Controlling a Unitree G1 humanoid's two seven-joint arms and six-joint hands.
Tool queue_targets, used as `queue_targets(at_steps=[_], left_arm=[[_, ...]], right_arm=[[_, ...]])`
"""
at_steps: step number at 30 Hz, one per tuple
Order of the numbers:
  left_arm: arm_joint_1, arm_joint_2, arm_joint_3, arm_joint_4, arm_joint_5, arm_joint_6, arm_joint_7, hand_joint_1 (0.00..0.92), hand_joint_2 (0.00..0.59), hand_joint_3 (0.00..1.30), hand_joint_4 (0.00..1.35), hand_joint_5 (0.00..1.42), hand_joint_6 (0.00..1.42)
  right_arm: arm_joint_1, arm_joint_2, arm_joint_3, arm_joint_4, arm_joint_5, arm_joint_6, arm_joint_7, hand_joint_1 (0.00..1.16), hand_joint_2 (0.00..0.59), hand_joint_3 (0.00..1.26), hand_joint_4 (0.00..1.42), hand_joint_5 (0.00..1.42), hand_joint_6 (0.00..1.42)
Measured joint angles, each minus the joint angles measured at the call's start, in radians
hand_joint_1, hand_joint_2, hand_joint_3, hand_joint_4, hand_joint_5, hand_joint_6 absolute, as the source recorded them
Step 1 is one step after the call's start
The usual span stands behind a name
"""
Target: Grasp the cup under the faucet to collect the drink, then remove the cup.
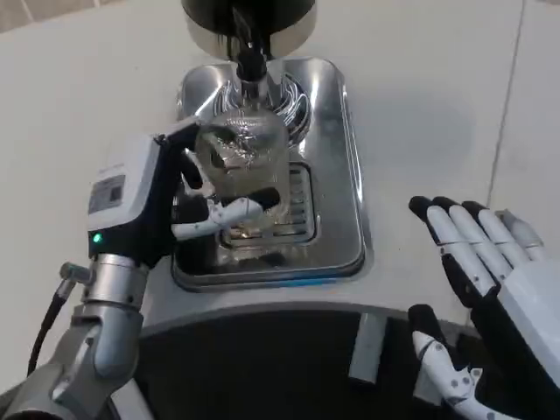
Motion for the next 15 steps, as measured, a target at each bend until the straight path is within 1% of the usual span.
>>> queue_targets(at_steps=[1,3,7,11,13,15], left_arm=[[0.000,0.002,0.000,0.000,-0.003,-0.001,0.000,0.201,0.021,0.41,0.26,0.73,0.79],[0.002,0.007,0.000,0.000,-0.007,-0.016,-0.004,0.162,0.013,0.37,0.21,0.68,0.72],[0.011,0.022,0.000,-0.003,-0.018,-0.047,-0.010,0.132,0.002,0.32,0.15,0.62,0.62],[0.036,0.031,0.000,-0.034,-0.030,-0.057,-0.025,0.100,0.000,0.24,0.05,0.47,0.42],[0.060,0.038,0.002,-0.070,-0.039,-0.058,-0.034,0.087,0.000,0.21,0.03,0.44,0.36],[0.102,0.051,0.015,-0.135,-0.043,-0.057,-0.044,0.071,0.000,0.19,0.02,0.41,0.33]], right_arm=[[-0.001,0.000,0.002,0.000,0.000,0.000,0.000,0.15,0.586,0.00,0.00,0.00,0.00],[-0.004,-0.001,0.006,0.002,0.000,0.000,0.000,0.15,0.586,0.00,0.00,0.00,0.00],[-0.011,-0.002,0.008,0.012,0.001,0.000,-0.001,0.15,0.586,0.00,0.00,0.00,0.00],[-0.019,-0.004,0.009,0.016,0.002,0.000,-0.001,0.15,0.586,0.00,0.00,0.00,0.00],[-0.020,-0.004,0.010,0.017,0.005,0.000,-0.002,0.15,0.586,0.00,0.00,0.00,0.00],[-0.021,-0.003,0.013,0.018,0.008,0.000,-0.006,0.15,0.586,0.00,0.00,0.00,0.00]])
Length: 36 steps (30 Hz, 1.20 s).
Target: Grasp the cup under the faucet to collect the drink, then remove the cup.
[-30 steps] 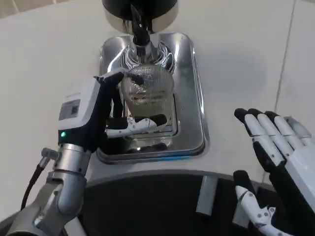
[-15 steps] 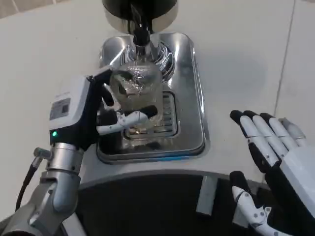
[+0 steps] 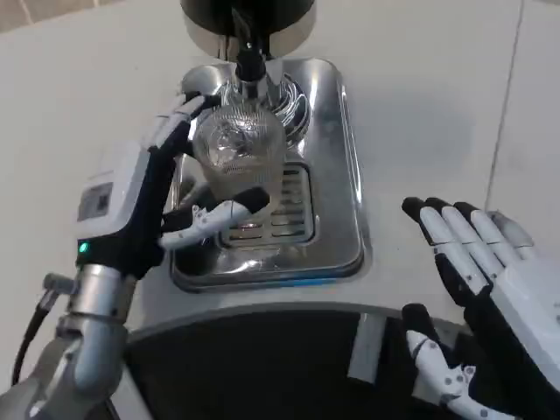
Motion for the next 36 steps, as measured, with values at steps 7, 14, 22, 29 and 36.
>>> queue_targets(at_steps=[7,14,22,29,36], left_arm=[[0.195,0.070,0.117,-0.279,-0.017,0.066,-0.032,0.050,0.000,0.15,0.00,0.28,0.22],[0.407,0.102,0.258,-0.506,-0.041,0.163,-0.078,0.020,0.004,0.14,0.00,0.22,0.13],[0.580,0.076,0.300,-0.611,-0.039,0.211,-0.116,0.000,0.007,0.11,0.00,0.18,0.11],[0.614,0.065,0.300,-0.641,-0.036,0.215,-0.146,0.000,0.009,0.11,0.00,0.18,0.11],[0.642,0.051,0.288,-0.646,-0.031,0.216,-0.164,0.000,0.012,0.11,0.00,0.17,0.11]], right_arm=[[-0.023,0.032,0.021,-0.001,0.024,0.012,-0.012,0.15,0.586,0.00,0.00,0.00,0.00],[-0.091,0.075,0.040,-0.022,0.103,0.081,-0.001,0.15,0.586,0.00,0.00,0.00,0.00],[-0.263,0.121,0.048,-0.055,0.261,0.257,0.065,0.23,0.586,0.00,0.00,0.00,0.00],[-0.414,0.120,0.024,-0.071,0.398,0.462,0.119,0.24,0.586,0.00,0.00,0.00,0.00],[-0.584,0.075,-0.012,-0.057,0.533,0.599,0.141,0.25,0.586,0.00,0.00,0.00,0.00]])
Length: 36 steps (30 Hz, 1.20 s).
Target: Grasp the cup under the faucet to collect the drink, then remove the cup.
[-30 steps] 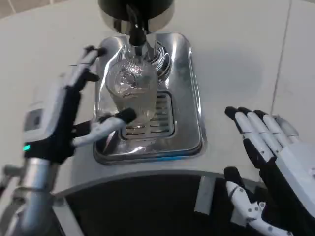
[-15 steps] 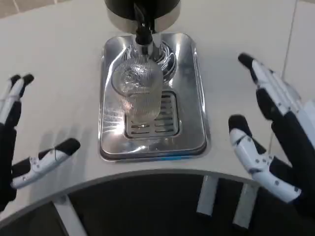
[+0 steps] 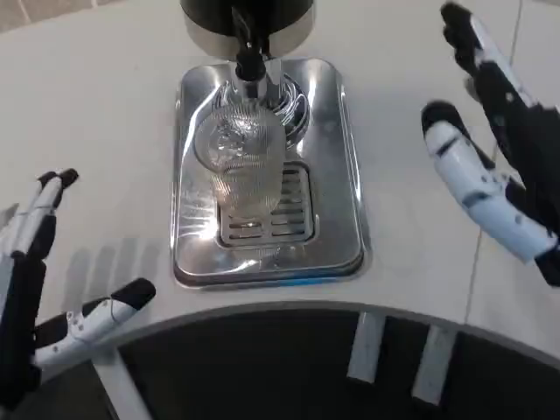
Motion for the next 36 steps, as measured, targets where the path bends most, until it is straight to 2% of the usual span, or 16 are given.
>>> queue_targets(at_steps=[7,12,16,22,26,29,33,36], left_arm=[[0.013,-0.003,0.000,-0.001,0.001,0.005,-0.001,0.000,0.013,0.11,0.00,0.17,0.11],[0.016,-0.005,-0.001,-0.001,0.002,0.008,-0.002,0.000,0.016,0.10,0.00,0.17,0.11],[0.014,-0.006,-0.001,-0.001,0.004,0.012,-0.002,0.000,0.022,0.09,0.00,0.16,0.12],[0.012,-0.006,-0.002,-0.001,0.006,0.014,-0.002,0.000,0.023,0.09,0.00,0.16,0.12],[0.010,-0.006,-0.002,0.001,0.006,0.016,-0.002,0.000,0.023,0.09,0.00,0.16,0.12],[0.007,-0.009,-0.002,0.004,0.005,0.016,-0.002,0.000,0.023,0.09,0.00,0.16,0.12],[0.002,-0.015,-0.002,0.010,0.004,0.017,-0.002,0.000,0.024,0.09,0.00,0.16,0.12],[0.001,-0.015,-0.002,0.020,0.000,0.017,-0.002,0.000,0.027,0.09,0.00,0.16,0.12]], right_arm=[[-0.087,-0.047,-0.033,0.047,0.140,0.052,0.002,0.26,0.586,0.00,0.00,0.00,0.00],[-0.119,-0.067,-0.032,0.092,0.227,0.056,0.001,0.26,0.586,0.00,0.00,0.00,0.00],[-0.133,-0.069,-0.022,0.138,0.290,0.053,-0.018,0.26,0.586,0.00,0.00,0.00,0.00],[-0.170,-0.078,-0.006,0.186,0.348,-0.002,-0.032,0.27,0.586,0.00,0.00,0.00,0.00],[-0.194,-0.085,0.002,0.223,0.375,-0.015,-0.039,0.26,0.586,0.00,0.00,0.00,0.00],[-0.243,-0.084,0.014,0.264,0.387,-0.026,-0.054,0.26,0.586,0.00,0.00,0.00,0.00],[-0.289,-0.083,0.039,0.322,0.403,-0.050,-0.064,0.26,0.586,0.00,0.00,0.00,0.00],[-0.313,-0.067,0.057,0.369,0.421,-0.051,-0.081,0.25,0.586,0.00,0.00,0.00,0.00]])
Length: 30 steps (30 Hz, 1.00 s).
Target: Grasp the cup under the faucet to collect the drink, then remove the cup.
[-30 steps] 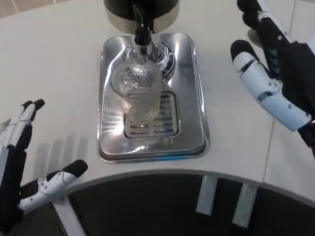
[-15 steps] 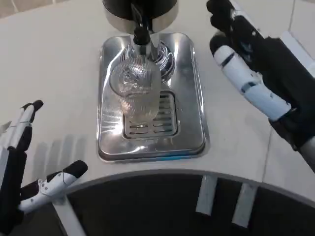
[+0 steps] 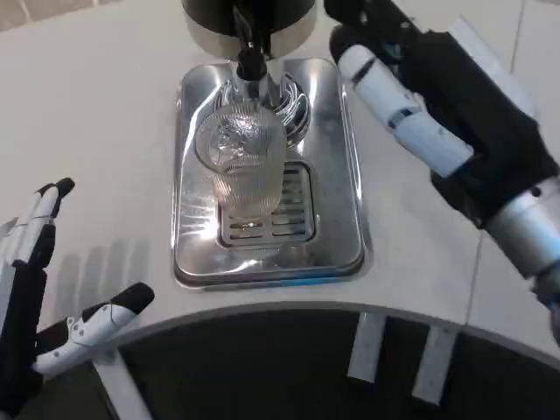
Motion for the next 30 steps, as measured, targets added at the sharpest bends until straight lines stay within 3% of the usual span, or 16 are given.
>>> queue_targets(at_steps=[12,30], left_arm=[[-0.005,0.000,0.006,0.023,-0.005,-0.001,0.000,0.000,0.032,0.09,0.00,0.16,0.12],[-0.002,0.000,0.022,0.041,-0.010,-0.017,0.000,0.000,0.035,0.10,0.00,0.16,0.13]], right_arm=[[-0.026,0.037,0.081,0.033,0.039,-0.004,-0.018,0.24,0.586,0.00,0.00,0.00,0.00],[-0.041,0.076,0.117,0.078,0.055,-0.024,-0.060,0.24,0.586,0.00,0.00,0.00,0.00]])
